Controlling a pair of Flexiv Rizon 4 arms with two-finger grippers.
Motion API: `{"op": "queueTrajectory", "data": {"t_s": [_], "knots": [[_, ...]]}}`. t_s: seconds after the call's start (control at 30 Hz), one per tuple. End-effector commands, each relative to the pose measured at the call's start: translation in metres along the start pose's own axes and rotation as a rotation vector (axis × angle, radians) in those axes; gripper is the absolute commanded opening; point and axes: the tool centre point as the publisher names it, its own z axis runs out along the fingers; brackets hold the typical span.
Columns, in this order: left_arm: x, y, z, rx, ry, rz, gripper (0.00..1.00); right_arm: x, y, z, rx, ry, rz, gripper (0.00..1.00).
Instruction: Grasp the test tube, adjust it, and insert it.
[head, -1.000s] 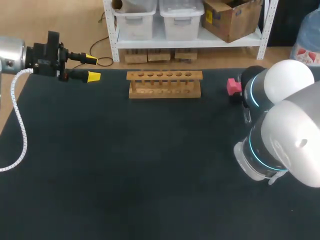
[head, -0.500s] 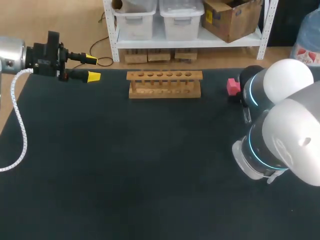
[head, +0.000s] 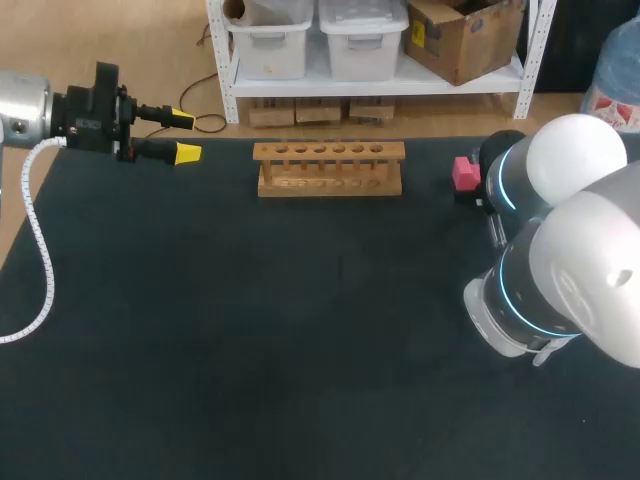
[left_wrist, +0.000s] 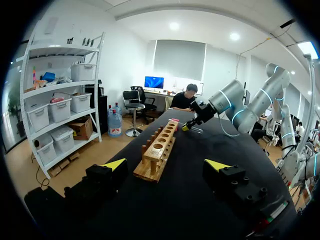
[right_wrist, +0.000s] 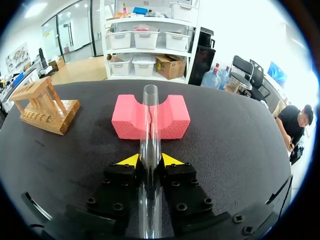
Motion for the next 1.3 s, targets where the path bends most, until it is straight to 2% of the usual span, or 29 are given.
{"op": "queueTrajectory", "data": {"t_s": [0.03, 0.27, 0.6, 0.97, 1.3], "knots": [[0.001, 0.000, 0.000, -0.001, -0.003, 0.003, 1.00, -0.001, 0.002, -0.002, 0.004, 0.009, 0.006, 0.00], [0.001, 0.000, 0.000, -0.001, -0.003, 0.003, 1.00, -0.004, 0.002, -0.011, 0.017, 0.008, 0.019, 0.00], [0.001, 0.000, 0.000, -0.001, -0.003, 0.003, 1.00, -0.017, 0.014, -0.049, 0.052, -0.005, 0.033, 0.00], [0.001, 0.000, 0.000, -0.001, -0.003, 0.003, 1.00, -0.031, 0.057, -0.087, 0.050, 0.008, 0.036, 0.00], [0.001, 0.000, 0.000, -0.001, -0.003, 0.003, 1.00, -0.050, 0.099, -0.089, -0.021, 0.004, 0.033, 0.00]]}}
